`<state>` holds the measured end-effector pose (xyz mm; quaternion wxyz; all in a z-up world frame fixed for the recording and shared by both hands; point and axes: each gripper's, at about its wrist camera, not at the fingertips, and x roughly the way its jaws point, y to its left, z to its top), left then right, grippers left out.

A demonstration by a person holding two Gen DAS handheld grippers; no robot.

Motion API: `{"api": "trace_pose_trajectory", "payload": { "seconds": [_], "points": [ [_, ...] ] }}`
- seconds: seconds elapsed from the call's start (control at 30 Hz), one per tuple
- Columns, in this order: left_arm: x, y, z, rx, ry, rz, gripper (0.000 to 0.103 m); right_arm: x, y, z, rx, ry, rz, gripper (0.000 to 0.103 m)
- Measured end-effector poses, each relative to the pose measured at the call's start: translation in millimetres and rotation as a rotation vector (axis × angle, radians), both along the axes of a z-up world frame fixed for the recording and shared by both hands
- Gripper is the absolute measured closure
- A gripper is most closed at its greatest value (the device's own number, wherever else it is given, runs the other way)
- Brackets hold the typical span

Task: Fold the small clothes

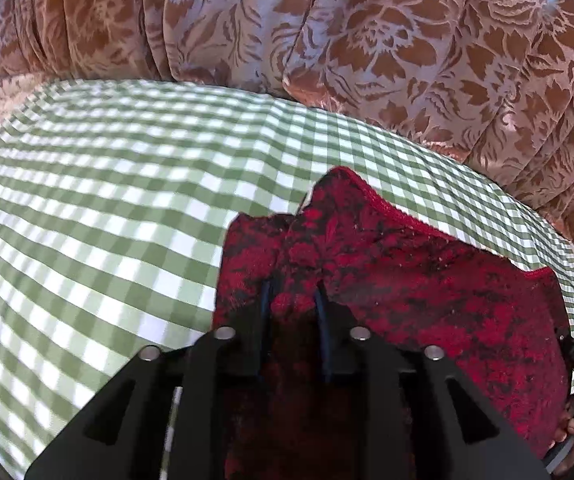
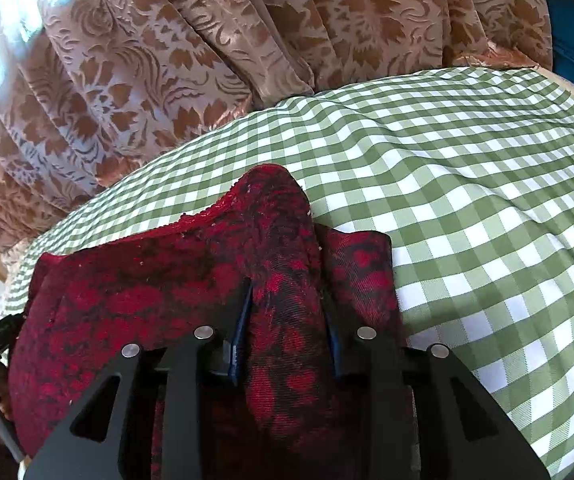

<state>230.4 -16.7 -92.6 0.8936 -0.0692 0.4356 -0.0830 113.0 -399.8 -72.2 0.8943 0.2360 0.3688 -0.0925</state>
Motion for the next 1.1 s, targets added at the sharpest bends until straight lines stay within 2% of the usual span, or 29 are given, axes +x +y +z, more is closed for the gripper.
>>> {"api": "trace_pose_trajectory", "payload": {
  "seconds": [0.07, 0.27, 0.43, 0.6, 0.7, 0.87, 1.0, 1.1],
  "points": [
    [-10, 4, 13, 0.029, -0.035, 0.038, 0.059, -2, -2, -1, 0.012, -0.012, -0.001, 0.072],
    [-45, 8, 44, 0.042, -0.14, 0.01, 0.049, -3, -1, -2, 0.024, -0.038, -0.008, 0.068],
    [-74, 4, 57, 0.033, -0.174, -0.011, 0.049, -5, 0, -2, 0.026, -0.039, -0.014, 0.066],
    [-95, -13, 64, 0.047, -0.204, -0.052, 0.047, -6, -3, -1, 0.069, -0.036, -0.018, 0.06],
    [-106, -21, 66, 0.04, -0.212, -0.079, 0.044, -7, -6, 3, 0.089, -0.023, -0.01, 0.052],
    [-114, -31, 66, 0.046, -0.21, -0.101, 0.044, -13, -7, 10, 0.134, -0.006, 0.033, 0.022],
    [-120, -42, 68, 0.051, -0.212, -0.127, 0.044, -33, -15, 19, 0.148, -0.011, 0.026, 0.012],
    [-124, -53, 68, 0.062, -0.218, -0.15, 0.044, -52, -27, 19, 0.196, -0.03, 0.023, 0.011]
  ]
}}
